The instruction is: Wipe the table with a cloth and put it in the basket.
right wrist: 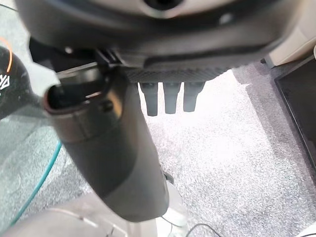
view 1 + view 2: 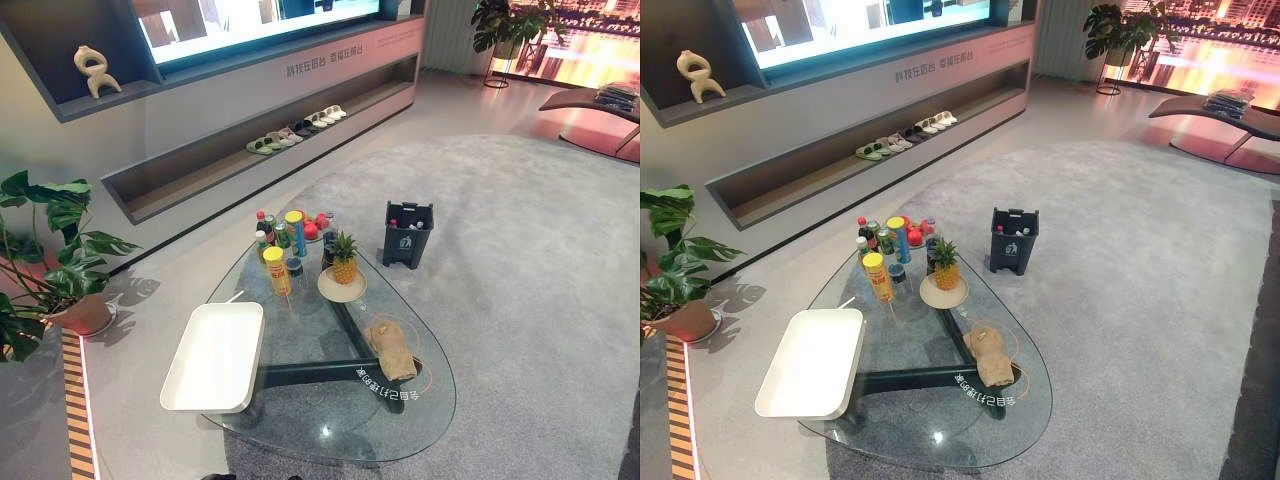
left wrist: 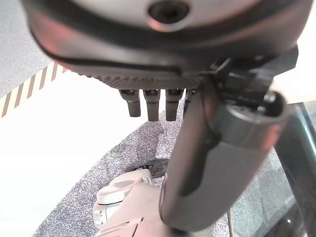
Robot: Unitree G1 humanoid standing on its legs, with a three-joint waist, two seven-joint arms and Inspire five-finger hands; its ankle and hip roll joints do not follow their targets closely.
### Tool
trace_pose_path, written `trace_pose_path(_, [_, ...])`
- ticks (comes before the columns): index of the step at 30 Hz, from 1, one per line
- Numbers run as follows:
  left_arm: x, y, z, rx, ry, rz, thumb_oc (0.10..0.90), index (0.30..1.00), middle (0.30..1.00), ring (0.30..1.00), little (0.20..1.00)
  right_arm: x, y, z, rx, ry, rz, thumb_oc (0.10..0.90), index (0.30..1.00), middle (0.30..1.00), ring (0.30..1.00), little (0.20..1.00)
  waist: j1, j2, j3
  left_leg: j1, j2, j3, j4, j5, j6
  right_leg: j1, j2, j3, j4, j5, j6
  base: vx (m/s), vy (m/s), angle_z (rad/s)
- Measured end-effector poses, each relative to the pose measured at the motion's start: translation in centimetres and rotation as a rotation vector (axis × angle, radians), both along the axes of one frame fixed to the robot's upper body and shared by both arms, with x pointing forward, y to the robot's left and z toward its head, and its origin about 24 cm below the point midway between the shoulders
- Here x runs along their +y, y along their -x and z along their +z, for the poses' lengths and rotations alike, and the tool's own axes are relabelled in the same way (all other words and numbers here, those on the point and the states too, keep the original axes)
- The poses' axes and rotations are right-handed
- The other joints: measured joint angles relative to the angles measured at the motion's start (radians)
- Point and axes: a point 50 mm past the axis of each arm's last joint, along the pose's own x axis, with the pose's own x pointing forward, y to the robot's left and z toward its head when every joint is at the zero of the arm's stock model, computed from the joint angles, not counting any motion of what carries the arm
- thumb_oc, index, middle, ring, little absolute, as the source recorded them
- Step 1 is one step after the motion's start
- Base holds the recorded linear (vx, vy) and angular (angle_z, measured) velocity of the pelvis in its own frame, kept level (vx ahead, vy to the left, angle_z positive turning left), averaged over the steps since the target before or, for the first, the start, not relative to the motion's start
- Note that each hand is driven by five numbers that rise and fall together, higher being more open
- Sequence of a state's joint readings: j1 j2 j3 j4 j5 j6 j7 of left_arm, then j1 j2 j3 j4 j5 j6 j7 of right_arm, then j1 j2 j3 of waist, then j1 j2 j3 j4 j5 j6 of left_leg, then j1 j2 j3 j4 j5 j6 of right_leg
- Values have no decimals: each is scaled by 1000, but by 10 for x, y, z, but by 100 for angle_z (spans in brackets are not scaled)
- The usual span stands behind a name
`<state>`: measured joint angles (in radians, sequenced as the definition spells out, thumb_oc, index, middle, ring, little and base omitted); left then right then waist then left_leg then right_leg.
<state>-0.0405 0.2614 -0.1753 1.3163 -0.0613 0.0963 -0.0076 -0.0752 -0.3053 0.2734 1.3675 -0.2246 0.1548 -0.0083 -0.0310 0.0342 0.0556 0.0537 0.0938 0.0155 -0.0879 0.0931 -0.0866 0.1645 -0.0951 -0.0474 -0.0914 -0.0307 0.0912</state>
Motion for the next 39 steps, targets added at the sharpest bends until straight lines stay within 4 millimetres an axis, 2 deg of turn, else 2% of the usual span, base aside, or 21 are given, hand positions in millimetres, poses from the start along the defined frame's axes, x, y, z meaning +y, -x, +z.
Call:
trace_pose_path(6, [5,1,1,-27,-14,92,800,900,900,900,900,-14,4,4,6,38,-40,800,900,900,900,900,1,-3,11,-8,0,0,-3,-1,0,-8,0,0,0,0,0,42,7,0])
trace_pose_path(9, [8,-7,3,-66,-25,125,800,900,900,900,900,-21,3,7,10,63,-46,800,900,900,900,900,1,4,22,-56,2,-4,1,2,-3,-55,3,0,0,8,-2,-124,51,1])
trace_pose_path(14, [10,-68,22,-271,-16,206,800,900,900,900,900,-25,-29,16,-43,95,-25,800,900,900,900,900,0,35,143,-163,-2,-26,2,53,-2,-155,5,-5,3,44,4,-233,32,5])
trace_pose_path(17, [10,-118,44,-431,-12,240,800,900,900,900,900,-23,-68,27,-117,107,1,800,900,900,900,900,2,54,230,-245,-1,-30,4,88,1,-242,8,-2,29,65,9,-234,-28,0])
trace_pose_path(18, [11,-125,48,-453,-11,251,800,900,900,900,900,-22,-75,29,-134,106,5,800,900,900,900,900,2,57,247,-256,0,-30,6,92,0,-257,8,-1,39,65,9,-118,-28,1])
trace_pose_path(21, [14,-168,76,-603,16,306,800,900,900,900,900,-17,-114,45,-239,106,16,800,900,900,900,900,4,58,343,-289,-2,-40,20,105,-2,-296,8,-3,74,62,14,-124,-26,5])
trace_pose_path(24, [15,-190,94,-714,68,378,800,900,900,900,900,-15,-143,60,-329,119,12,800,900,900,900,900,7,66,364,-360,-1,-50,32,111,-2,-393,9,-6,145,39,20,-210,-45,4])
trace_pose_path(27, [13,-218,121,-845,134,425,800,900,900,900,900,-17,-178,86,-454,131,-6,800,900,900,900,900,27,69,418,-457,-7,-54,83,122,-4,-536,3,0,296,-4,12,-172,-87,3])
trace_pose_path(30, [19,-233,141,-934,138,427,800,900,900,900,900,-13,-201,104,-560,132,-27,800,900,900,900,900,33,43,455,-537,-29,-66,154,118,-9,-667,-19,2,496,-88,2,-159,-112,24])
trace_pose_path(33, [25,-243,157,-998,117,421,800,900,900,900,900,-13,-224,126,-659,137,-48,800,900,900,900,900,55,26,467,-655,-39,-85,246,97,-35,-820,-30,2,665,-152,-25,-61,-57,18])
trace_pose_path(35, [28,-238,152,-971,92,442,800,900,900,900,900,-14,-233,137,-716,140,-49,800,900,900,900,900,57,25,473,-711,-34,-92,313,68,-44,-880,-21,4,738,-173,-46,-40,-31,-4])
trace_pose_path(37, [30,-230,143,-922,78,456,800,900,900,900,900,-16,-235,140,-738,150,-59,800,900,900,900,900,55,26,473,-749,-27,-102,361,48,-44,-914,-10,4,774,-182,-63,-40,-11,-6])
trace_pose_path(39, [31,-225,138,-897,72,459,800,900,900,900,900,-21,-234,141,-751,171,-71,800,900,900,900,900,51,26,473,-790,-22,-107,398,35,-42,-950,-3,4,795,-185,-65,-37,-2,-7])
